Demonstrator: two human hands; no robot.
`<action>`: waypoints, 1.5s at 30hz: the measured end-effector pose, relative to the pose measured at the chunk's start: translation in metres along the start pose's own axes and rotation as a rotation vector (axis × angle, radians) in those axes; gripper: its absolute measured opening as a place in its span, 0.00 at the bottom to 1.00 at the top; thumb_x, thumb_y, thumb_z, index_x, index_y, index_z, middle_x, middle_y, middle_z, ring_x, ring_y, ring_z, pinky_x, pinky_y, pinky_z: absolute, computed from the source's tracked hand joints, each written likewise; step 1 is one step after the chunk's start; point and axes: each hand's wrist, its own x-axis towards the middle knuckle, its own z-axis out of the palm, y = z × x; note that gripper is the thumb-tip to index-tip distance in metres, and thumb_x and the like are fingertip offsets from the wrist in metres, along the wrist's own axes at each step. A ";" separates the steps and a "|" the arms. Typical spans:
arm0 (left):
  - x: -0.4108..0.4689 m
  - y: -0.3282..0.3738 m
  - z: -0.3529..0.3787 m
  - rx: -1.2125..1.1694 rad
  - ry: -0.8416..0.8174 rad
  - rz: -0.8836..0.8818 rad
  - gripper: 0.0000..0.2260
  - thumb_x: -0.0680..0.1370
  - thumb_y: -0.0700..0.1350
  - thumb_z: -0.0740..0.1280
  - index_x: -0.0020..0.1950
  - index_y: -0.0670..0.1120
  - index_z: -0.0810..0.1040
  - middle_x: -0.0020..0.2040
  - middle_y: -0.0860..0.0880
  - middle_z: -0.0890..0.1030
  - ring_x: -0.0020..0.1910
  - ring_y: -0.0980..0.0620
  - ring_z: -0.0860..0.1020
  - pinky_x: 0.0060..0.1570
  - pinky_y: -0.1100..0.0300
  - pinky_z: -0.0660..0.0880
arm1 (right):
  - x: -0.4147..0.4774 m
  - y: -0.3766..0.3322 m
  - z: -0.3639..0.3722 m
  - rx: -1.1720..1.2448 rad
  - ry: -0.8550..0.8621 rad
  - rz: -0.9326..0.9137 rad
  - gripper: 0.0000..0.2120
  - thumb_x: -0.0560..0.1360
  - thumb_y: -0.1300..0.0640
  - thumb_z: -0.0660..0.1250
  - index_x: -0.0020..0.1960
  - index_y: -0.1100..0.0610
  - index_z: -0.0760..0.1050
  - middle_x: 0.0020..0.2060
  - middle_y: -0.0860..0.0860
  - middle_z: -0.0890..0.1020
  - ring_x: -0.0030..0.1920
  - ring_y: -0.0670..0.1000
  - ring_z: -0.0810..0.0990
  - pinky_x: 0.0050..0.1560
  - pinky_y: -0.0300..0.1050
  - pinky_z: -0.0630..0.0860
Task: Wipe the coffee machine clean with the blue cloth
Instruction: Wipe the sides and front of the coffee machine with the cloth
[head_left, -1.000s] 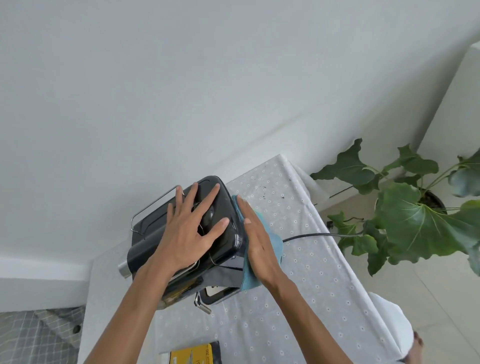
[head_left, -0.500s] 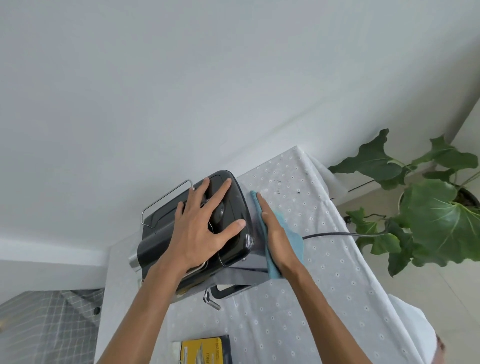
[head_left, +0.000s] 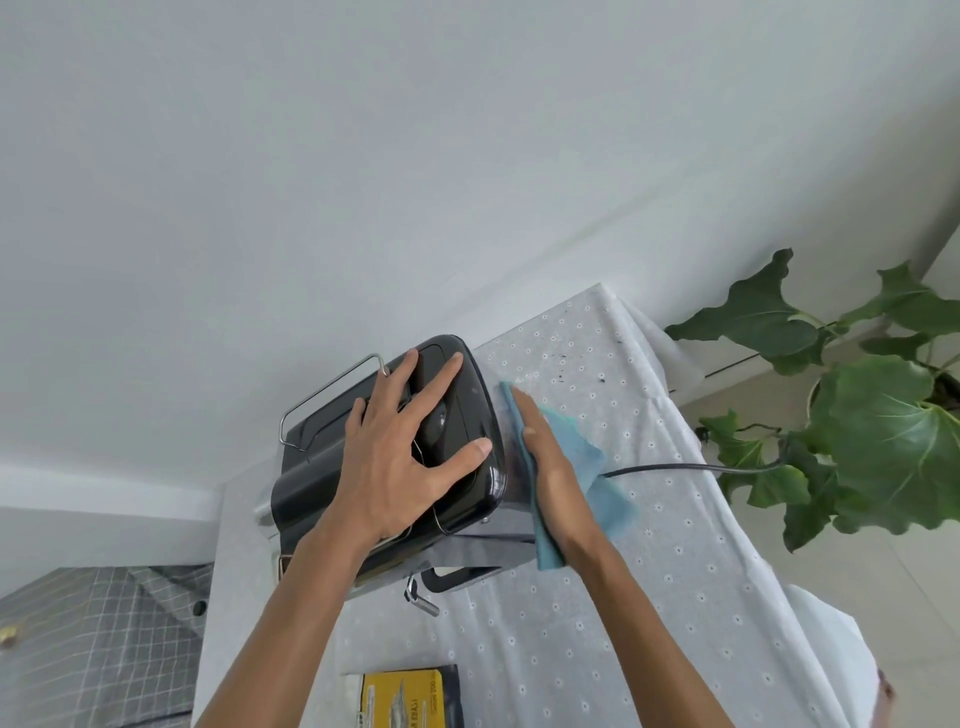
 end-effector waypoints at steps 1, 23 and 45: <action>0.000 0.000 0.000 0.001 -0.001 -0.002 0.35 0.69 0.73 0.59 0.75 0.73 0.52 0.80 0.55 0.52 0.79 0.51 0.52 0.75 0.38 0.51 | 0.007 -0.007 0.005 -0.010 -0.082 -0.036 0.23 0.82 0.38 0.49 0.77 0.32 0.63 0.79 0.37 0.63 0.81 0.42 0.57 0.81 0.51 0.52; 0.004 -0.002 0.001 0.002 -0.006 -0.014 0.36 0.67 0.76 0.57 0.74 0.74 0.52 0.80 0.55 0.52 0.78 0.53 0.55 0.73 0.37 0.54 | 0.091 -0.031 -0.014 -0.222 -0.169 0.293 0.23 0.85 0.46 0.51 0.56 0.58 0.80 0.55 0.57 0.85 0.54 0.52 0.84 0.61 0.47 0.79; 0.004 -0.005 0.006 0.012 0.058 -0.006 0.36 0.66 0.77 0.56 0.73 0.74 0.53 0.80 0.54 0.55 0.77 0.54 0.58 0.73 0.37 0.55 | -0.030 -0.016 -0.005 0.050 0.103 0.194 0.15 0.88 0.49 0.51 0.70 0.33 0.62 0.59 0.23 0.63 0.63 0.26 0.64 0.70 0.34 0.55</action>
